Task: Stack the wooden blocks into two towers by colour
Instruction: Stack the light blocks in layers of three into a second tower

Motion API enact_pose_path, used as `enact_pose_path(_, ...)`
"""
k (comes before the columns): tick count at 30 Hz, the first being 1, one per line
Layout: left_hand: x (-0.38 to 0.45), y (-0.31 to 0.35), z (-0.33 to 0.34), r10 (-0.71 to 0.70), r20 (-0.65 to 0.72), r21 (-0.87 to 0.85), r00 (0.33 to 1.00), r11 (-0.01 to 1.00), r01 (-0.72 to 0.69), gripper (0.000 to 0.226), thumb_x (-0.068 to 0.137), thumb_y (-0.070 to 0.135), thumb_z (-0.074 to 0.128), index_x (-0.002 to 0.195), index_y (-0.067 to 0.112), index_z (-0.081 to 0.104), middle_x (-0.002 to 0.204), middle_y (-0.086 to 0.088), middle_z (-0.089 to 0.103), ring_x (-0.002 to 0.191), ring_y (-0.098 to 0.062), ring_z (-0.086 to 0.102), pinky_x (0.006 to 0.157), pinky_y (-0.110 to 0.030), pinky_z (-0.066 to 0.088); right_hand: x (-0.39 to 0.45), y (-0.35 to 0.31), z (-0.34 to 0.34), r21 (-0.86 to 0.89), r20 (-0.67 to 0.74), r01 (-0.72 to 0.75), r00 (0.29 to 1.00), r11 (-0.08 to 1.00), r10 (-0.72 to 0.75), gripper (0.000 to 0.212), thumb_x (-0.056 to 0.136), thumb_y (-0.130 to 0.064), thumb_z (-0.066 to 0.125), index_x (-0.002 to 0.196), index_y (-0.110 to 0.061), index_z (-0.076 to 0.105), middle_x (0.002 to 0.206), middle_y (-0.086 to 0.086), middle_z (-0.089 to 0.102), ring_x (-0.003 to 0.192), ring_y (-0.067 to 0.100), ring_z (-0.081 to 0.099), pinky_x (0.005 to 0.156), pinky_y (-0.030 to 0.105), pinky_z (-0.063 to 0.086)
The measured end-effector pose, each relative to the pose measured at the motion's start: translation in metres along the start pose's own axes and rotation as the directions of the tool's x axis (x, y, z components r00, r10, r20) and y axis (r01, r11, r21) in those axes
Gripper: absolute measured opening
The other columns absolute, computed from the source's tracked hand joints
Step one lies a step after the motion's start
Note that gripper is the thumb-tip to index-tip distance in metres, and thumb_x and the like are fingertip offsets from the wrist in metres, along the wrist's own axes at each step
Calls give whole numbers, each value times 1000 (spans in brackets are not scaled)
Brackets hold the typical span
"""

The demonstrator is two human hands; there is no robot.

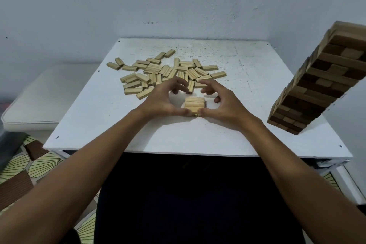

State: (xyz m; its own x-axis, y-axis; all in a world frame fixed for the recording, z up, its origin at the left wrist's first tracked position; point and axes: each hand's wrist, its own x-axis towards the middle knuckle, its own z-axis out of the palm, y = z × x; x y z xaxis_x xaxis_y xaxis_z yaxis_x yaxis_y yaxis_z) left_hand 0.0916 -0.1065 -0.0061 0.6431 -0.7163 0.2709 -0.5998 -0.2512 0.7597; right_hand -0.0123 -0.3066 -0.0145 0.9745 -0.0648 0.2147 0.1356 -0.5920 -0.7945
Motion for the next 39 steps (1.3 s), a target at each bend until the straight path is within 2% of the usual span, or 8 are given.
enact_pose_path(5, -1, -5, -22, 19, -191, 143, 981, 990, 9, 47, 74, 40, 69, 112, 13, 64, 106, 5, 65, 89, 6, 56, 70, -7, 39, 11, -8, 1, 104, -172, -15, 984, 994, 33, 42, 85, -22, 67, 126, -27, 59, 119, -10, 58, 106, 2, 52, 78, 17, 38)
enact_pose_path(8, -9, -20, -38, 28, -262, 286, 965, 957, 50, 38, 76, 35, 64, 105, 11, 70, 99, 3, 67, 92, -10, 55, 78, -27, 46, 24, -10, 3, 31, -222, -21, 975, 999, 28, 34, 88, -14, 65, 121, -21, 64, 124, -6, 59, 110, 6, 52, 78, 6, 37)
enact_pose_path(10, -18, -30, -45, 32, -218, 372, 975, 927, 53, 43, 74, 41, 64, 105, 12, 71, 102, 0, 70, 99, -17, 56, 80, -32, 46, 36, -10, 3, -28, -196, -58, 979, 998, 51, 35, 87, -15, 65, 121, -20, 64, 126, -3, 58, 115, 10, 52, 84, 8, 39)
enact_pose_path(14, -31, -37, -44, 92, -180, 444, 979, 896, -2, 53, 73, 45, 64, 113, 12, 71, 122, -2, 67, 121, -15, 53, 103, -37, 43, 56, -5, 5, -151, -137, -164, 980, 975, 144, 37, 82, -22, 70, 119, -24, 65, 122, -1, 60, 112, 17, 56, 95, 42, 49)
enact_pose_path(21, -8, -39, -36, -31, -3, 549, 1000, 835, 28, 70, 81, 60, 41, 131, 15, 60, 147, -1, 47, 143, -21, 31, 115, -52, 24, 71, -9, 3, -268, -51, -147, 989, 952, 139, 51, 71, -34, 83, 119, -21, 68, 110, -4, 60, 98, 10, 56, 83, 32, 50)
enact_pose_path(32, 13, -26, -65, -40, 165, 380, 985, 925, -26, 58, 69, 29, 57, 125, 14, 64, 119, -5, 65, 109, -13, 53, 88, -26, 45, 95, -18, -5, -462, 119, -136, 970, 876, 213, 63, 68, -36, 85, 125, -18, 64, 109, -3, 59, 102, 17, 56, 77, 30, 46)
enact_pose_path(35, 15, -25, -72, -28, 218, 401, 975, 914, -63, 56, 74, 42, 52, 121, 16, 66, 108, -1, 67, 97, -13, 55, 77, -19, 42, 95, -20, -8, -452, 149, -138, 962, 881, 227, 61, 67, -30, 87, 122, -16, 65, 83, -14, 52, 88, 14, 54, 64, 24, 41)
enact_pose_path(39, 21, -33, -75, -29, 238, 471, 971, 878, -90, 46, 78, 16, 69, 124, 15, 65, 109, -4, 68, 92, -15, 57, 76, -14, 40, 96, -17, -10, -425, 184, -138, 954, 895, 235, 64, 67, -26, 87, 125, -14, 63, 73, -20, 42, 83, 11, 51, 63, 22, 36)
